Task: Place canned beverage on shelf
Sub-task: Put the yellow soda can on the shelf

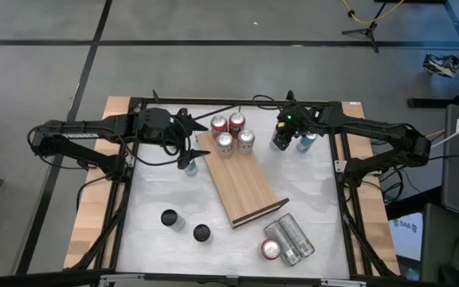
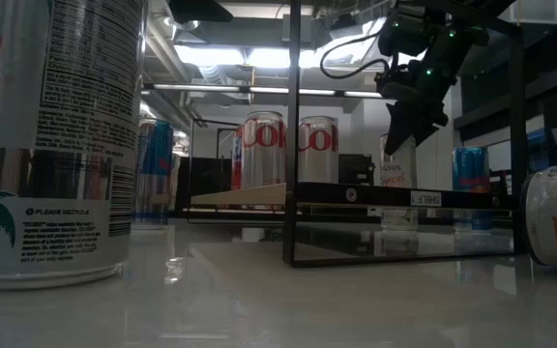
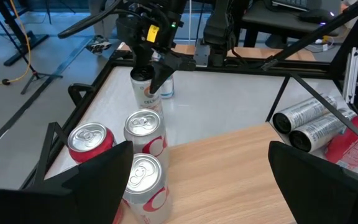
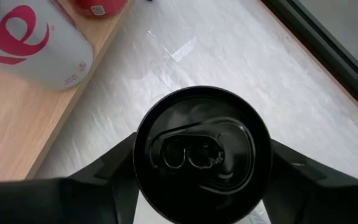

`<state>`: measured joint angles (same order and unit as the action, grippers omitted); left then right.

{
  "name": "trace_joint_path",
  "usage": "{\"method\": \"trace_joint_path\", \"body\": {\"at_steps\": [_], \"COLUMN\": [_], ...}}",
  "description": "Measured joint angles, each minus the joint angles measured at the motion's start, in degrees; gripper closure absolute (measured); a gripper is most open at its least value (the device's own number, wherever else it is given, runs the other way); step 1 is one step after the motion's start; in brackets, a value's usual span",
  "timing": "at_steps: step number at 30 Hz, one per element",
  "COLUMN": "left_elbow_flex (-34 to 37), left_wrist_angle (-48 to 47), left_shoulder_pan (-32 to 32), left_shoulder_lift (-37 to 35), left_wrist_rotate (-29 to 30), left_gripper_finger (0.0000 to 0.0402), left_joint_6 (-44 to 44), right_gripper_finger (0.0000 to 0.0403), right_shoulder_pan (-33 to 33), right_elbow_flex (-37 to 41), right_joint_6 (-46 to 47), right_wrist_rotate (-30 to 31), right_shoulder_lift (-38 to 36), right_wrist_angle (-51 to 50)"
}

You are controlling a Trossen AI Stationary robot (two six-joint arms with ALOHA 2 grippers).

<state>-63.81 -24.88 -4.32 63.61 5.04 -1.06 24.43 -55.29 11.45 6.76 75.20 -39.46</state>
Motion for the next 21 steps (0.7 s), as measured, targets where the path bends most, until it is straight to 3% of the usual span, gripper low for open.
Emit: {"method": "trace_joint_path", "body": {"at_steps": [10,21], "left_elbow_flex": [0.0,0.0], "left_wrist_angle": [0.0,0.0], "left_shoulder_pan": [0.0,0.0], "left_shoulder_lift": [0.0,0.0], "left_wrist_rotate": [0.01,0.21], "left_gripper_finger": [0.0036,0.0036], "left_joint_6": [0.02,0.04], "right_gripper_finger": [0.0157,0.0154], "right_shoulder_pan": [0.0,-0.09], "right_elbow_flex": [-0.77,-10.93], "right_joint_6": [-4.5,-11.73], "right_wrist_rotate": [-4.22,-16.37], "right_shoulder_lift": [0.03,0.05], "right_wrist_angle": [-0.42,-5.36]}}
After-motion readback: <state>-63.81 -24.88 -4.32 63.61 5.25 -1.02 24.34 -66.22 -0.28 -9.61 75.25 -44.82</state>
